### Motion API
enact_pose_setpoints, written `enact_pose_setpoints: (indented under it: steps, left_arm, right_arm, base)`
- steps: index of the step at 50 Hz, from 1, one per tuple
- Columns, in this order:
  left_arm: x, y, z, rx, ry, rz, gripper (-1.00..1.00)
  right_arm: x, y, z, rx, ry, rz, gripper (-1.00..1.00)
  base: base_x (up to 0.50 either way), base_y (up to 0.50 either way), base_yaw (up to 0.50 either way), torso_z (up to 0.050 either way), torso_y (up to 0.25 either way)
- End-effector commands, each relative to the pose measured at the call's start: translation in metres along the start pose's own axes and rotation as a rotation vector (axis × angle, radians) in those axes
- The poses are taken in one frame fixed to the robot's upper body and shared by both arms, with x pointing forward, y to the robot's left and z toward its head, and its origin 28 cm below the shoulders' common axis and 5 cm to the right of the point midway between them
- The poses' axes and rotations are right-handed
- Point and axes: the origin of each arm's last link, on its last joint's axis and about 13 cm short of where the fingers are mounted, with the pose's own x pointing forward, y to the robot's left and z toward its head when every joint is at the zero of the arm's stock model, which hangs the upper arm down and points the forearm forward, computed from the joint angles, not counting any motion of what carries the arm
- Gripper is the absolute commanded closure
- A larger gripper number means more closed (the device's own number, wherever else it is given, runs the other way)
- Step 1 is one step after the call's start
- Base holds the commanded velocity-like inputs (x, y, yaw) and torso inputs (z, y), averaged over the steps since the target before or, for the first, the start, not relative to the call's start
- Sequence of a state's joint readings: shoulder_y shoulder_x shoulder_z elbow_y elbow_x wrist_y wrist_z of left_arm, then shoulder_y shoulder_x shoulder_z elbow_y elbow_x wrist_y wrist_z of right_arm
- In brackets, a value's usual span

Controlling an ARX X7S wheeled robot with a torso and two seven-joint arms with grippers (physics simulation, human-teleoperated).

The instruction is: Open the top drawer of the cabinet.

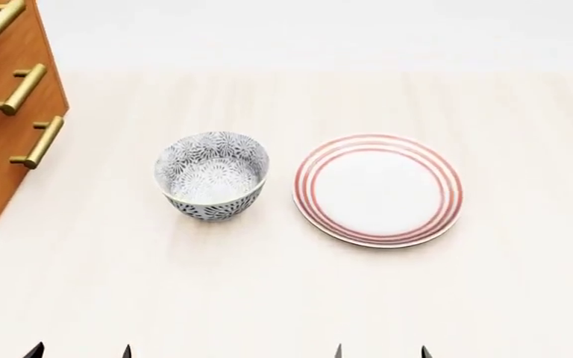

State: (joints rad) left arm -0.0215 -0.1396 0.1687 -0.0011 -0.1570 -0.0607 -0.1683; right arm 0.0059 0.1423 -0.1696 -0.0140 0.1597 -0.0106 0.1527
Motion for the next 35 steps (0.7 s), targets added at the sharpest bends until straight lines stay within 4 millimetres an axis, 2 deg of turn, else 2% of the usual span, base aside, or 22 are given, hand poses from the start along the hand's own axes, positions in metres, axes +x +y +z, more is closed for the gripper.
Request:
enact_pose_setpoints:
  steps: [1, 35]
  left_arm:
    - [0.0005, 0.0000, 0.0008, -0.007, -0.019, 0.002, -1.00]
    - [0.0023, 0.0007, 0.0004, -0.009, -0.020, 0.007, -1.00]
  right_arm:
    - [0.0004, -0.0001, 0.0002, 0.008, -0.010, 0.004, -1.00]
    - [0.0012, -0.0001, 0.0021, 0.011, -0.015, 0.005, -1.00]
  base:
    - [0.50, 0.00, 0.00, 0.000, 0.000]
    - [0.50, 0.00, 0.00, 0.000, 0.000]
